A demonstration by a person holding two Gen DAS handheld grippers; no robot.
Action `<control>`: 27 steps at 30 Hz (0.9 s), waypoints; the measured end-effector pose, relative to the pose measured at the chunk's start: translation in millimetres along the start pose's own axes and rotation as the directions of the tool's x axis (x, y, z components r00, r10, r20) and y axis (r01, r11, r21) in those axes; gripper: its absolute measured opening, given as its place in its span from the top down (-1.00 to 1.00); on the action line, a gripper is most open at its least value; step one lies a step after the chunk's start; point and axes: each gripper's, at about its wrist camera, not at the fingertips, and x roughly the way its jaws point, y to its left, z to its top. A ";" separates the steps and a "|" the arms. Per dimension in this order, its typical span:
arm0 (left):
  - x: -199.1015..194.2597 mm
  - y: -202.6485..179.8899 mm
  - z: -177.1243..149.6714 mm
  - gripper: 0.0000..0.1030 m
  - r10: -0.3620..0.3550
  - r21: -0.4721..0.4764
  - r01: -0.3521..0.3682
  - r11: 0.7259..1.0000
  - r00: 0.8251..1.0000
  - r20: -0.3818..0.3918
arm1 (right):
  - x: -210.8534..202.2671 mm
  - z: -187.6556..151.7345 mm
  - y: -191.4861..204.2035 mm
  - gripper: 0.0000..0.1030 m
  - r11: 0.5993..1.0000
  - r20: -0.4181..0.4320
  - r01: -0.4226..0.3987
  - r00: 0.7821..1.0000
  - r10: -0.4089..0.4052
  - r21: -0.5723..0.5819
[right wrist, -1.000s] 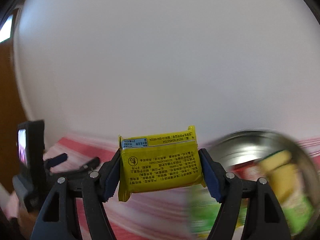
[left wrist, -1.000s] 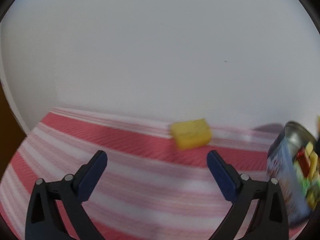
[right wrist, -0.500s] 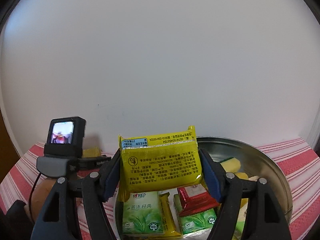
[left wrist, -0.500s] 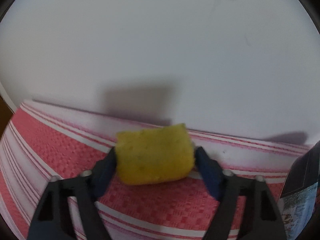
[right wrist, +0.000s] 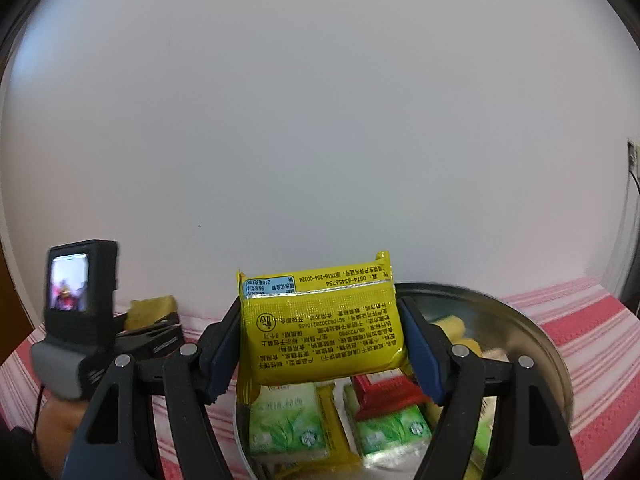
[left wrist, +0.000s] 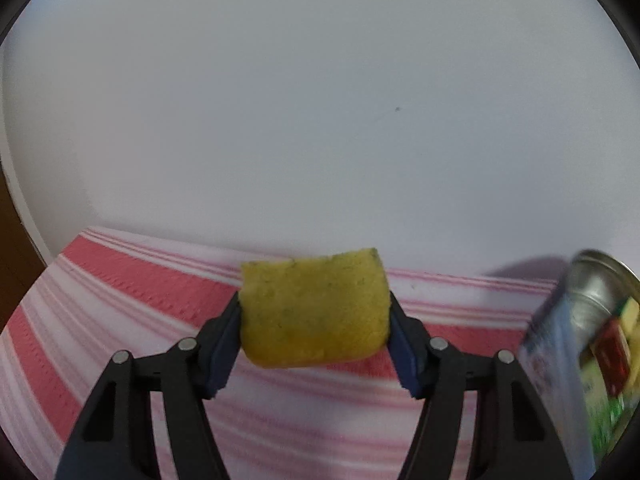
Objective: Organize objects
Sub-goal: 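Carry the yellow sponge and snack pack over the tin and release both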
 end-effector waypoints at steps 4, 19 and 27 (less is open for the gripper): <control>-34.5 -5.5 -20.9 -0.26 0.007 -0.003 -0.007 1.000 1.000 0.025 | -19.5 -11.2 -4.8 -0.45 0.999 0.017 0.034 0.999 -0.034 0.004; -82.1 5.7 -55.9 -0.27 -0.006 0.006 0.006 1.000 0.999 0.052 | -62.1 -27.5 -22.6 -0.45 0.998 0.040 0.062 0.997 -0.063 0.020; -85.6 3.3 -55.6 -0.27 -0.037 0.045 0.034 0.998 0.996 0.075 | -62.4 -12.8 -26.8 -0.45 0.997 0.071 0.076 0.995 -0.075 -0.009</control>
